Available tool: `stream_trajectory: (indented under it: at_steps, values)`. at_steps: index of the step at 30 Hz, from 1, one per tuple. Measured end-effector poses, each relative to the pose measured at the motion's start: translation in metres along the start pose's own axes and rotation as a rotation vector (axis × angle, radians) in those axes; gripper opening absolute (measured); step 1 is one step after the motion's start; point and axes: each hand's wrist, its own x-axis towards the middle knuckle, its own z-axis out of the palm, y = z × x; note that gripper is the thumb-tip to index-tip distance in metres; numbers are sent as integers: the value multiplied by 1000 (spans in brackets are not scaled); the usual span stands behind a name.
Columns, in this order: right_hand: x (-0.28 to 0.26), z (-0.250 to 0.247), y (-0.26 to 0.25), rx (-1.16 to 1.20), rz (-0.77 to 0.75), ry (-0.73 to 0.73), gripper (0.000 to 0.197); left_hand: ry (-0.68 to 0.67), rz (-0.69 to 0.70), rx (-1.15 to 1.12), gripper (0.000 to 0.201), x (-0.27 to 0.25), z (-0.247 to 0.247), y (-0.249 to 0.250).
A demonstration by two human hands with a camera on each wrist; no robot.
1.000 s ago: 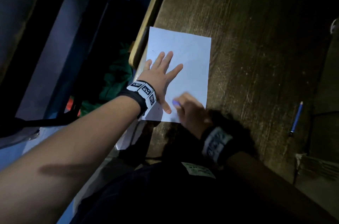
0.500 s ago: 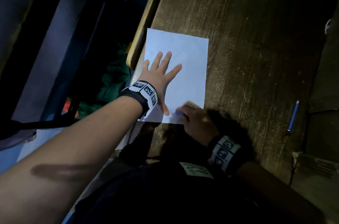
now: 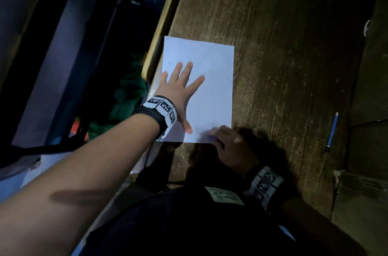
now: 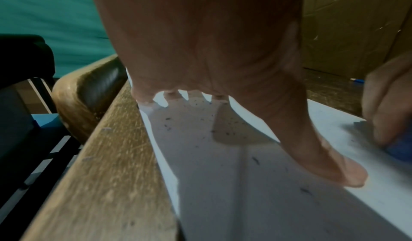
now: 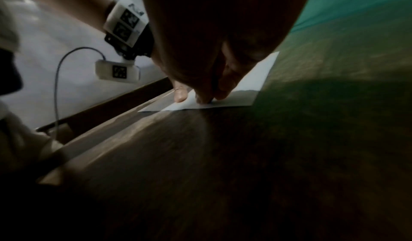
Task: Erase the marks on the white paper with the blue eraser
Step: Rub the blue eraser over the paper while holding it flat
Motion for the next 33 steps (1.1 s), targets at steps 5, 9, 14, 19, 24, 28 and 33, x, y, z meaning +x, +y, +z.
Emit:
stream_trajectory:
  at_steps: [5, 9, 14, 19, 24, 28, 33]
  values:
    - [3, -23, 29, -40, 196, 195, 10, 85, 43, -56, 148, -25, 13, 0]
    - [19, -46, 46, -42, 301, 357, 13, 137, 111, -100, 124, -58, 36, -6]
    - [52, -63, 56, -7, 457, 317, 11, 114, 116, -83, 114, -89, 58, 1]
    - [84, -72, 57, -25, 439, 279, 11, 185, 190, -131, 90, -106, 65, 22]
    - [100, -69, 56, 7, 412, 313, 10, 429, 145, -217, 46, -61, 39, 34]
    - [98, -53, 47, 48, 348, 368, 14, 280, 127, -215, 114, -7, 19, 40]
    - [77, -19, 29, -35, 221, 400, 9, 174, 29, -135, 137, 9, 33, 44]
